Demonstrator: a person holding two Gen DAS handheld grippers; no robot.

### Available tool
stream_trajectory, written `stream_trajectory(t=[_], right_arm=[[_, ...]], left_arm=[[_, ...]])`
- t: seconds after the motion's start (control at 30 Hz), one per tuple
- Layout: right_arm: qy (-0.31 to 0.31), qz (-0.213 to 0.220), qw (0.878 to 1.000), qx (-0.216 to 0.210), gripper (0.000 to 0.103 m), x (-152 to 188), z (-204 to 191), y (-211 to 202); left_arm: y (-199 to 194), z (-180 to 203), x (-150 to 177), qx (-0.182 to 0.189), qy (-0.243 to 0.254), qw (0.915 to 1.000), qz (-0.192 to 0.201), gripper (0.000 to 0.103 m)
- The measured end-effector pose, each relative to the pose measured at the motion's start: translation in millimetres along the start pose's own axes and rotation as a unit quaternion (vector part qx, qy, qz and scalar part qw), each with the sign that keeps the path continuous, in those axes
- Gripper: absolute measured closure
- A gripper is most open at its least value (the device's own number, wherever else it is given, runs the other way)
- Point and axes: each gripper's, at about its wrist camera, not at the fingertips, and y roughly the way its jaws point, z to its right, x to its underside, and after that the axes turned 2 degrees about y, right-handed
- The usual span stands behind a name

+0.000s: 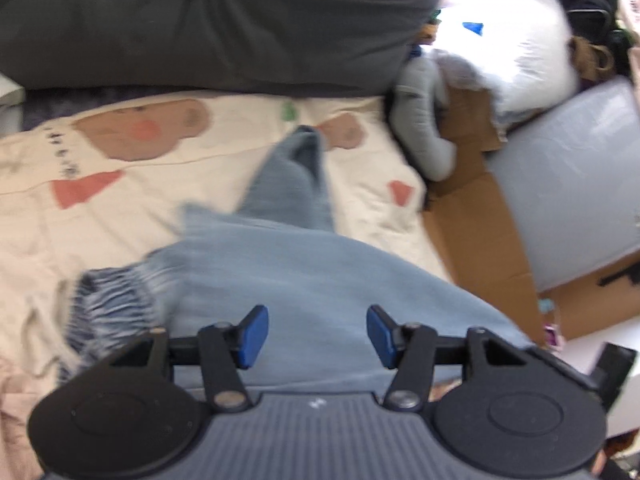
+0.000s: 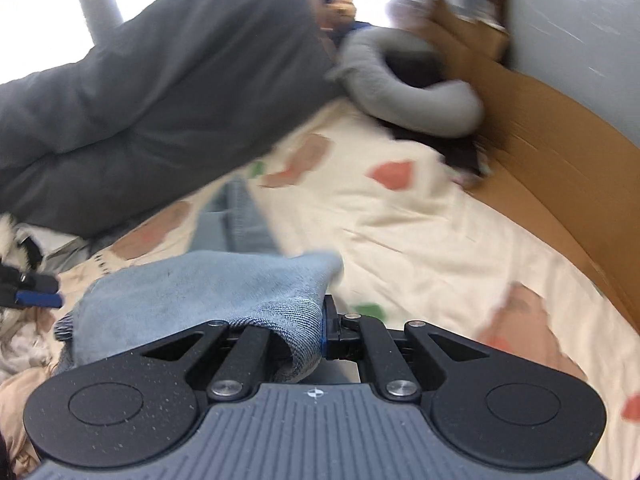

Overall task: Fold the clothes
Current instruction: 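Grasp the denim with the left gripper while the right gripper grasps another edge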

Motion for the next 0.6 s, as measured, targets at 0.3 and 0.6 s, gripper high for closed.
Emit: stream_trajectory(t=[0.3, 0.6], right_arm=[[0.075, 0.004, 0.995, 0.069, 0.101, 32, 71, -44], [0.163, 0.002, 0.977, 0.137, 0.101, 83, 130, -88]], left_arm=[[6, -29, -5, -0.086, 0.009, 0.9963, 0.006, 0.034], [14, -50, -10, -0.137, 0.027, 0.9901, 0.002, 0.022]])
